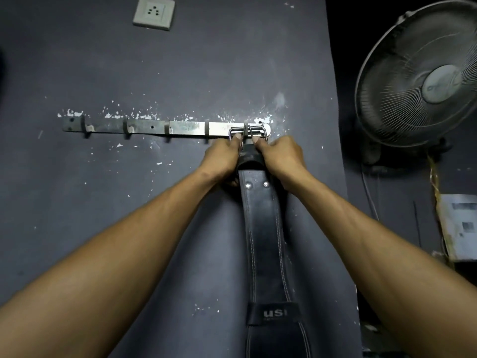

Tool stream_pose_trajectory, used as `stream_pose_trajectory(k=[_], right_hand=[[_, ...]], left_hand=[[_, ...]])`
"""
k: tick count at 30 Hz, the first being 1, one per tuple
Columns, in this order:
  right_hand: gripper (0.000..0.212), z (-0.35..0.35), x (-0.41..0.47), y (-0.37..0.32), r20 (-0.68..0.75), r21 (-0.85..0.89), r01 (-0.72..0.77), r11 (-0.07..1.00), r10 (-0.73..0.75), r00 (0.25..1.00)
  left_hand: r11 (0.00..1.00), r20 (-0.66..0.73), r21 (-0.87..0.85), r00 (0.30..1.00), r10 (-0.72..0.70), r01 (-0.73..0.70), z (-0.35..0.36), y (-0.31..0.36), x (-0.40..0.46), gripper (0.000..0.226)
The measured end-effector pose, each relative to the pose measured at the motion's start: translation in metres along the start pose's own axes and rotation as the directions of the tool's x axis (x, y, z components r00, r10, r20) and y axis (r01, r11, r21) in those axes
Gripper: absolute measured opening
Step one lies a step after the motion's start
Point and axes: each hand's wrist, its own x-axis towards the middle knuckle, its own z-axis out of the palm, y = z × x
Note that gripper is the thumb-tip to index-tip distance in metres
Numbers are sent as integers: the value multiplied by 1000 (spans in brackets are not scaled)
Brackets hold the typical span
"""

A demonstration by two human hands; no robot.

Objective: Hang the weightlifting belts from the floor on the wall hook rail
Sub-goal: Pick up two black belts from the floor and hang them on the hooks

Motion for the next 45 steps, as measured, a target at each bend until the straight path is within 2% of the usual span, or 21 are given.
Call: stream_pose_trajectory(k=[3,7,10,14,16,18,21,24,27,29,31,33,35,36,38,41,43,45], right_hand=[[44,3,-15,-7,44,85,-29,996,25,999],[61,6,-46,13,53,211,-72,975,63,997],[61,11,-78,41,42,281,15,960,-28,999],[28,37,-106,60,10,265,124,956,-131,991],[28,39,-107,60,-5,280,119,953,-123,992],[33,36,-109,60,10,360,88,929,-98,995],[45,27,-137,75,119,433,1,901,-59,991],[58,26,-180,106,217,360,-42,932,-39,975],[51,31,-192,109,194,411,-77,908,-5,981],[48,30,-193,102,200,480,-105,871,7,980],[44,25,-203,104,250,579,-134,804,-19,968],[37,18,-223,117,318,607,-148,781,-68,946],[34,15,-250,136,347,565,-176,806,-39,937],[32,16,-261,145,328,539,-180,823,-8,944],[27,23,-275,155,268,509,-186,841,50,962],[23,27,-282,150,216,515,-182,838,79,973],[18,23,-289,147,221,543,-187,819,76,972],[23,16,-309,153,272,562,-242,791,99,957]], left_hand=[[999,-66,-12,997,29,-30,-7,-14,-21,63],[985,22,-154,997,-79,82,5,-36,-48,71],[994,53,-99,998,-44,49,25,-50,-70,79],[996,-116,-89,993,-1,-9,45,-62,-89,64],[993,-154,-118,988,-11,-7,48,-62,-93,60],[977,-120,-213,993,-18,-8,47,-63,-96,58],[944,89,-329,996,1,28,44,-83,-122,57],[955,261,-283,965,-7,84,44,-117,-162,56],[941,188,-323,981,-45,105,51,-125,-178,60],[914,163,-387,984,-66,125,52,-118,-181,53],[860,188,-493,981,-41,131,51,-115,-191,42],[829,235,-540,972,-19,146,50,-124,-211,47],[825,237,-527,968,-88,204,53,-143,-238,50],[840,220,-502,970,-105,205,55,-152,-250,42],[880,156,-441,980,-121,178,61,-163,-266,32],[907,86,-398,990,-110,136,63,-164,-269,31],[864,130,-480,986,-104,154,59,-161,-273,33],[803,241,-555,966,-96,218,55,-168,-291,35]])
